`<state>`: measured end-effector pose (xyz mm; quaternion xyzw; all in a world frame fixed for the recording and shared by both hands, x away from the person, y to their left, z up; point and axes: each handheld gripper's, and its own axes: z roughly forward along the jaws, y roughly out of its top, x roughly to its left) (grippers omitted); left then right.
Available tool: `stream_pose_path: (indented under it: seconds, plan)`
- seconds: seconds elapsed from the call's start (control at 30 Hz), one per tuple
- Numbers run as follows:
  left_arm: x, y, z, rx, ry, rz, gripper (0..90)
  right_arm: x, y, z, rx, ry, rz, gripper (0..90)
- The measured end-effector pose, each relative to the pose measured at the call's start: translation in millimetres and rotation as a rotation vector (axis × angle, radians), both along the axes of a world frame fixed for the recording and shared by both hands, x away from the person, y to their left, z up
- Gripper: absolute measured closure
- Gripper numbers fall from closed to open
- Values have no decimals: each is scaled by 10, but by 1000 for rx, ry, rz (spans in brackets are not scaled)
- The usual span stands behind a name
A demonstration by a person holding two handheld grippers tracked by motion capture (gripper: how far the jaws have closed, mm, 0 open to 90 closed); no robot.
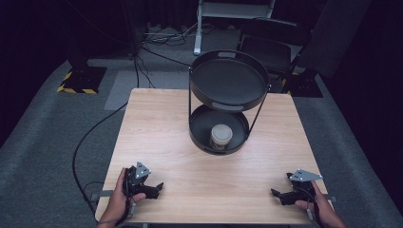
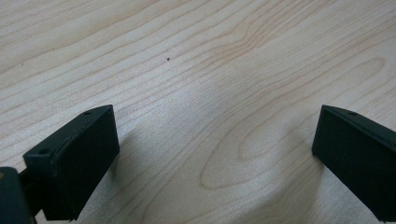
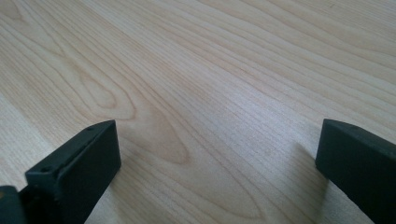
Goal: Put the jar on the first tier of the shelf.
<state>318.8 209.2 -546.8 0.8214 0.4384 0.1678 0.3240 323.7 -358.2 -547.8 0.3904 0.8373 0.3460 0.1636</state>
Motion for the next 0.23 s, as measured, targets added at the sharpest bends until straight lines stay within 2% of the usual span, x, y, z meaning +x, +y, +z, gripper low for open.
stream_pose_path:
  seconds: [0.23]
  plan:
    - [7, 3, -2, -3, 1, -2, 1, 1, -1, 0, 0, 0, 1, 0]
